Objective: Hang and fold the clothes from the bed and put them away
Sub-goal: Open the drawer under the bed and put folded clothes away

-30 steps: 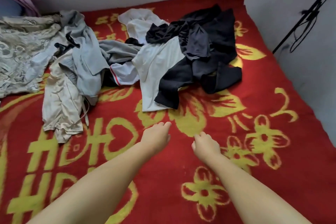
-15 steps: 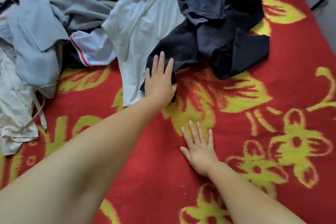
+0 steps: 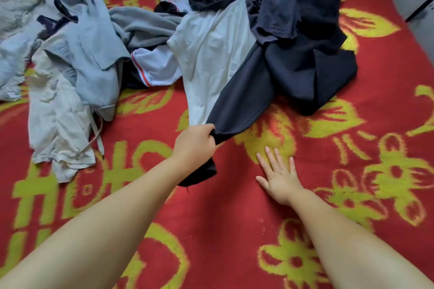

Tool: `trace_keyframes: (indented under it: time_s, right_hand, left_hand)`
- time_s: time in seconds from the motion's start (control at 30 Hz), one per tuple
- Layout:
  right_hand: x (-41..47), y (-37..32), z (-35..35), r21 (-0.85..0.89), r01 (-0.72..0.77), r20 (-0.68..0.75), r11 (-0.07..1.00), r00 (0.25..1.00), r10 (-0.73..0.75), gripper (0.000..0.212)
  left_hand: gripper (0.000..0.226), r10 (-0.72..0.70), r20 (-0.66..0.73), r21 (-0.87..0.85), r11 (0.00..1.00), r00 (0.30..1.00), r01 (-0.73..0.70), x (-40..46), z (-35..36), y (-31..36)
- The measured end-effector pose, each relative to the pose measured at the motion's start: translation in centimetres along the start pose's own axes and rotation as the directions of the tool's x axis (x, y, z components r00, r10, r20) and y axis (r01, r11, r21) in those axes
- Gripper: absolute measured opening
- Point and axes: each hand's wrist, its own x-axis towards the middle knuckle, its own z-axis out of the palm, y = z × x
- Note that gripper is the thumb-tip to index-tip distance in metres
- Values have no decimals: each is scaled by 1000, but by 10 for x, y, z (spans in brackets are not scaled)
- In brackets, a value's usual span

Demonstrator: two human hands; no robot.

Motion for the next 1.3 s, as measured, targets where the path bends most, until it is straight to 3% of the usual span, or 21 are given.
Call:
trace_keyframes:
  time_s: [0.07, 0.13, 0.17, 0.2, 0.23, 0.27, 0.33, 0.37, 0.47, 0.53, 0.6, 0.63, 0.7, 0.77, 0.83, 0.97, 1.03, 1.1, 1.17, 1.23, 1.3]
  right_hand:
    - [-5, -13, -15, 171, -47, -70, 984, 996, 59, 64]
    - [-15, -33, -36, 584, -152, -94, 798, 963, 253, 52]
    - [-25, -47, -50, 816, -186, -16, 547, 939, 343, 45]
    - [-31, -59, -60, 958, -191, 107, 214, 930, 352, 39]
    - [-38, -71, -71, 982, -177, 188, -64, 933, 308, 33]
    - [-45, -83, -81, 958, -144, 210, -246, 940, 270, 32]
    - [-54, -106, -97, 925, -98, 208, -367, 939, 274, 38]
    - [-62, -118, -103, 943, -97, 201, -318, 929, 311, 40]
    - [-98, -162, -117, 992, -123, 110, 12, 927, 359, 25]
    - [-133, -187, -125, 984, -62, 17, 165, 964, 264, 17]
    - [-172, -207, -135, 979, 7, -29, 202, 994, 103, 18]
    - [-189, -216, -139, 982, 27, -26, 188, 1000, -7, 19]
    - [-230, -238, -152, 970, 78, -19, 231, 970, -244, 20]
    - [-268, -262, -160, 899, 164, 34, 405, 898, -439, 22]
    - [-297, -287, -160, 726, 288, 156, 624, 815, -558, 24]
    - [-326, -312, -155, 404, 284, 542, 869, 692, -478, 6]
    - [-324, -301, -161, 235, 232, 618, 944, 714, -330, 34]
    - [-317, -282, -178, 73, 207, 491, 976, 844, -215, 38]
    - [-310, -267, -197, -21, 129, 220, 991, 968, -122, 37]
    - [-305, -264, -215, 57, 74, -53, 996, 996, -71, 38]
    - [-303, -273, -230, 244, 92, -231, 965, 972, -34, 42]
  left_hand:
    - [14, -14, 40, -104, 994, 999, 18, -28, -15, -7]
    - [13, -16, 137, -190, 981, 990, 42, -53, -29, -9]
    - [10, -18, 199, -209, 976, 980, 61, -67, -37, -8]
    - [11, -25, 269, -215, 973, 963, 86, -77, -42, -6]
    - [14, -37, 340, -216, 969, 940, 117, -88, -47, -3]
    - [17, -44, 413, -210, 967, 910, 142, -100, -54, 1]
    - [24, -13, 556, -182, 974, 831, 136, -126, -66, 12]
    - [26, 11, 618, -170, 978, 786, 119, -142, -72, 17]
    - [27, 57, 739, -180, 977, 672, 115, -190, -97, 17]
    - [18, 88, 766, -235, 960, 637, 151, -216, -120, -2]
    - [21, 82, 757, -315, 915, 648, 252, -235, -143, -32]
    - [25, 45, 736, -383, 850, 676, 361, -238, -149, -47]
    - [29, -36, 657, -588, 601, 753, 541, -240, -162, -68]
    - [49, -57, 637, -713, 337, 769, 615, -230, -175, -74]
    - [67, -17, 666, -729, 199, 746, 655, -220, -190, -66]
    - [23, -183, 617, -652, 425, 765, 628, -223, -205, -33]
    - [9, -210, 567, -648, 484, 797, 588, -229, -207, -24]
    - [21, -121, 514, -733, 452, 849, 508, -239, -223, -20]
    - [28, 82, 453, -815, 441, 888, 375, -253, -245, -22]
    - [33, 320, 441, -839, 479, 838, 258, -266, -271, -17]
    - [30, 501, 457, -830, 538, 735, 149, -276, -299, -1]
